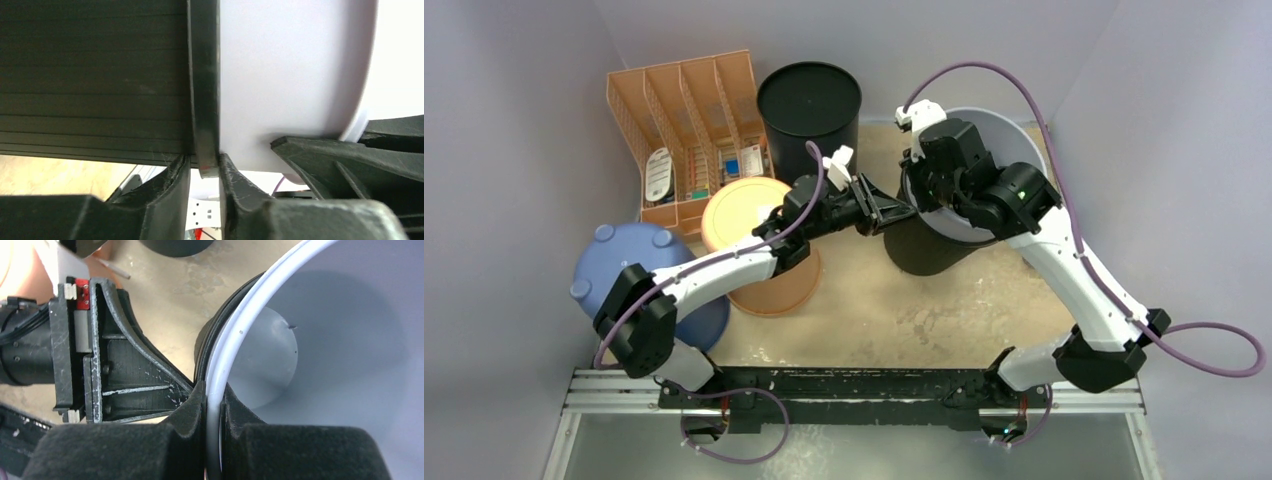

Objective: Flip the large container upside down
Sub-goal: Adjust the container in the container.

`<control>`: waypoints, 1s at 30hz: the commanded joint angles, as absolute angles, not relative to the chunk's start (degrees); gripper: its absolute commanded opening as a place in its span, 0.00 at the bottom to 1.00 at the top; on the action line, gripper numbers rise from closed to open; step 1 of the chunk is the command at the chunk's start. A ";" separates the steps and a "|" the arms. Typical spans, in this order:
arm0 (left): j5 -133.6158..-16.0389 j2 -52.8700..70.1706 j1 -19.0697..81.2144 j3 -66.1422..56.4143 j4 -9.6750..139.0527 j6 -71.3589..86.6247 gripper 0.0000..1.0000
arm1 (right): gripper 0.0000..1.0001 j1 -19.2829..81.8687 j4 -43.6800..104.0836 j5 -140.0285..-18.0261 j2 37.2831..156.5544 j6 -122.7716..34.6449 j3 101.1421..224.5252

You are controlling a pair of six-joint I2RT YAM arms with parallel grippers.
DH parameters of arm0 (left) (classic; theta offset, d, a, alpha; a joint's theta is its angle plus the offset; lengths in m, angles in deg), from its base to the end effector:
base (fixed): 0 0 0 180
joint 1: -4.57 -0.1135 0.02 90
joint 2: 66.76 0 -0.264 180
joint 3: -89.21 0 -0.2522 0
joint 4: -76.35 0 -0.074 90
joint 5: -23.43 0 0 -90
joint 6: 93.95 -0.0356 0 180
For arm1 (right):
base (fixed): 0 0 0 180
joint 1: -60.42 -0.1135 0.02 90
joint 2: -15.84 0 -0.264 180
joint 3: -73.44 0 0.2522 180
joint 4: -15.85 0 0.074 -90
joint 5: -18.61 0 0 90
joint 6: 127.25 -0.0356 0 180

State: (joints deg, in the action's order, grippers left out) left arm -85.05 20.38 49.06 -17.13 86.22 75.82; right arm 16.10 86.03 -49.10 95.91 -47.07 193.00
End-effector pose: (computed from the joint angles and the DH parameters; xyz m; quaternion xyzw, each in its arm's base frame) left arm 0.2486 -0.2601 0.3116 -0.1133 0.7190 -0.6520 0.2123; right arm 0.1962 0.1727 0.4793 -0.1615 0.8426 0.0713 0.5087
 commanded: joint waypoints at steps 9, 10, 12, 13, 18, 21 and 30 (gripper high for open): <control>-78.70 16.52 45.40 -19.62 65.01 66.00 0.56 | 0.00 13.49 85.32 -58.30 93.60 -39.68 194.94; -79.01 16.11 44.82 -19.66 64.51 65.95 0.56 | 0.05 13.49 85.86 -58.36 93.62 -39.86 194.70; -80.20 15.17 43.15 -20.13 64.42 65.89 0.57 | 0.18 13.49 86.94 -58.01 93.53 -40.27 194.56; -80.84 14.49 42.21 -20.69 64.80 65.99 0.58 | 0.28 13.49 87.61 -57.83 93.53 -40.58 194.78; -82.36 11.89 39.74 -21.52 67.20 64.99 0.63 | 0.81 13.49 89.42 -56.41 93.55 -42.07 196.64; -82.89 11.70 39.73 -20.31 67.06 63.32 0.67 | 0.93 13.49 87.89 -54.46 93.65 -43.31 198.48; -75.29 6.20 39.73 -19.42 66.39 57.10 0.74 | 0.98 13.49 81.45 -52.05 97.40 -57.71 203.17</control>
